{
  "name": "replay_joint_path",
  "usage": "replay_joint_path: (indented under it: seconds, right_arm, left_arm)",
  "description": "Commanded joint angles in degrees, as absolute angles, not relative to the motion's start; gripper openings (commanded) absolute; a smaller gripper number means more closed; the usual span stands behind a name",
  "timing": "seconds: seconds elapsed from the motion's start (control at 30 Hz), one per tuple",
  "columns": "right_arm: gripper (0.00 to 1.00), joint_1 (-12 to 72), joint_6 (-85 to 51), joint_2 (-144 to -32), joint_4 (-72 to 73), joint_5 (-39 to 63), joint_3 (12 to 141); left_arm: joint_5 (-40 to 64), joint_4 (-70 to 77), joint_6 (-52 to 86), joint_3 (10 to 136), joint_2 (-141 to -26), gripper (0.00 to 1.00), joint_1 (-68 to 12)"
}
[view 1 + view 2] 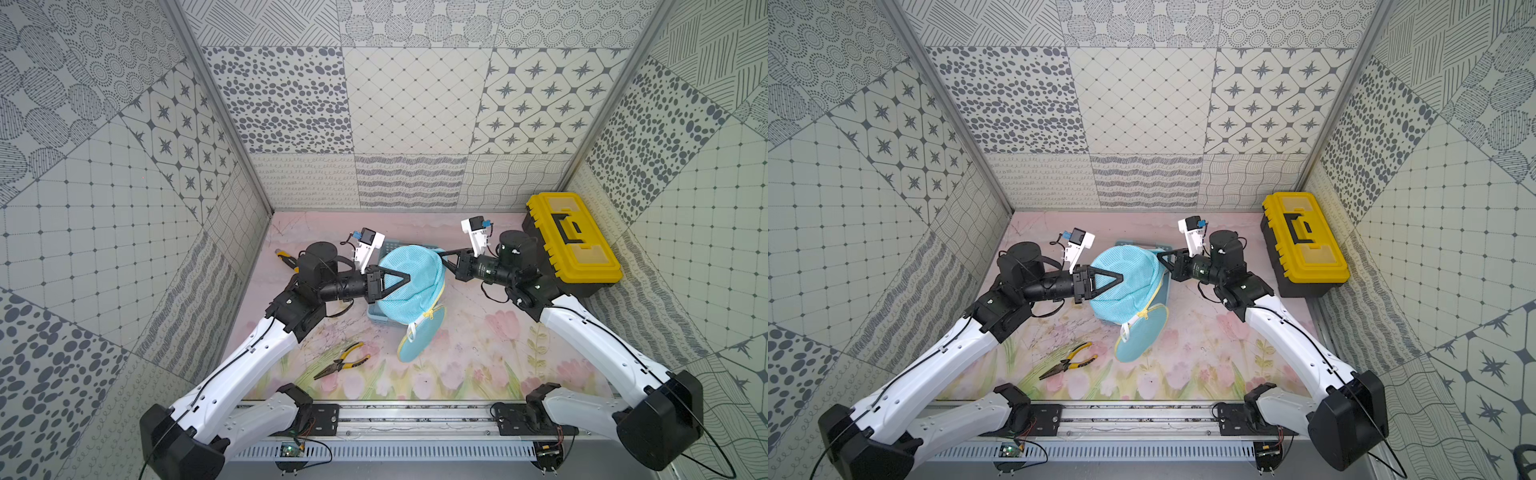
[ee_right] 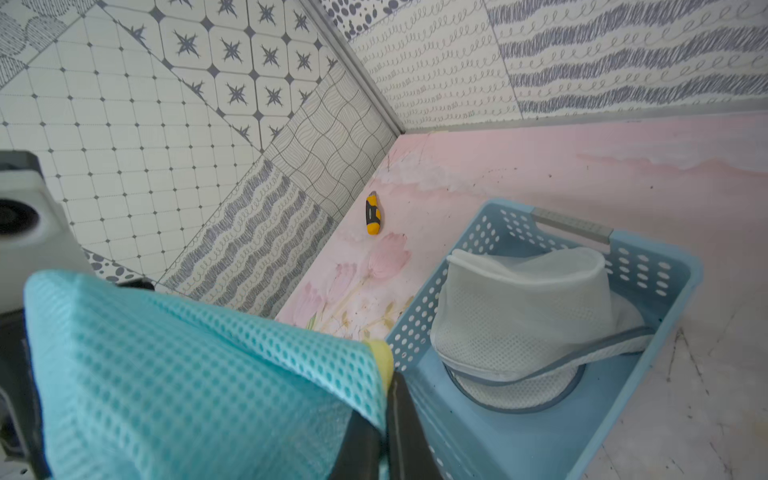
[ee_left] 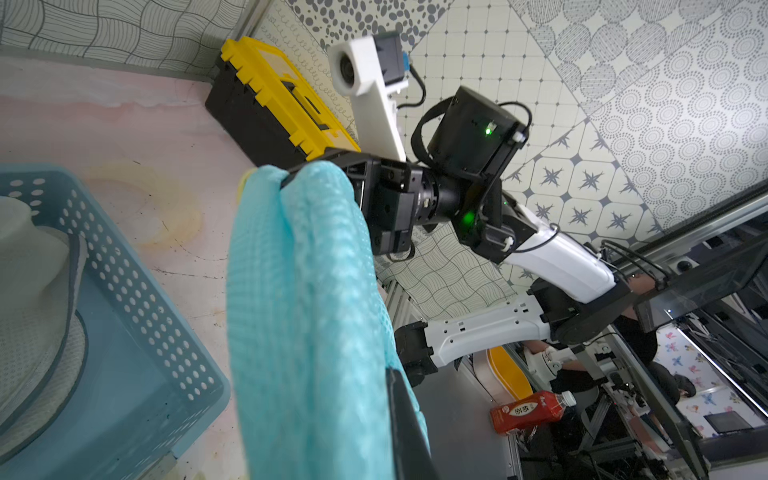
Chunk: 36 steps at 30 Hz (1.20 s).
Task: Turn the laundry bag inside out
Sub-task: Turn over the laundry bag.
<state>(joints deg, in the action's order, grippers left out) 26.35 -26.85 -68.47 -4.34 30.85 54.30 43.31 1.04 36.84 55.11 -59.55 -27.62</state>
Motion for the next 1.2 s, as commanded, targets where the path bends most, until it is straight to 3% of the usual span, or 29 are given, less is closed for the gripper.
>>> replay_joint_path:
  seconds: [0.0,0.13,0.23,0.27,0.37,0.47,0.77,0.93,1.13,1.17]
  right_arm:
    - [0.0,25.3,-30.0,-67.9,4.1,34.3,46.6]
    - [0.0,25.7,-30.8,-65.0,13.5,39.6,40.5]
    - [0.02,27.5,-27.3,-64.6,10.4,39.3,40.0]
    - [0.1,27.6,-27.1,-64.3,10.1,38.4,39.9]
    - [0.59,27.3,-27.4,-59.0,12.2,33.4,37.3]
    - [0.72,26.6,-25.5,-52.2,12.4,30.4,36.1]
    - [0.87,27.0,-26.9,-46.1,16.7,32.7,35.1]
    - [0.9,29.8,-26.0,-55.8,19.3,43.2,41.0]
    - [0.93,31.7,-23.2,-62.8,20.1,42.3,45.3]
    - [0.88,31.7,-23.9,-63.6,21.7,43.2,45.6]
  left_arm:
    - [43.0,30.3,51.4,53.5,-60.5,0.0,-25.8]
    - [33.9,31.9,50.3,51.4,-58.9,0.0,-25.9]
    - [30.1,36.9,51.9,49.4,-58.8,0.0,-25.8]
    - [29.6,37.7,51.8,49.3,-58.9,0.0,-25.7]
    - [27.7,33.4,47.7,50.1,-58.2,0.0,-25.9]
    - [25.7,32.5,46.2,49.1,-56.9,0.0,-25.8]
    - [25.0,35.1,47.2,49.3,-57.0,0.0,-25.8]
    - [29.6,39.7,52.6,51.0,-60.6,0.0,-25.8]
    - [31.2,40.2,54.0,51.0,-61.1,0.0,-25.8]
    - [31.2,39.7,53.9,50.9,-61.1,0.0,-25.8]
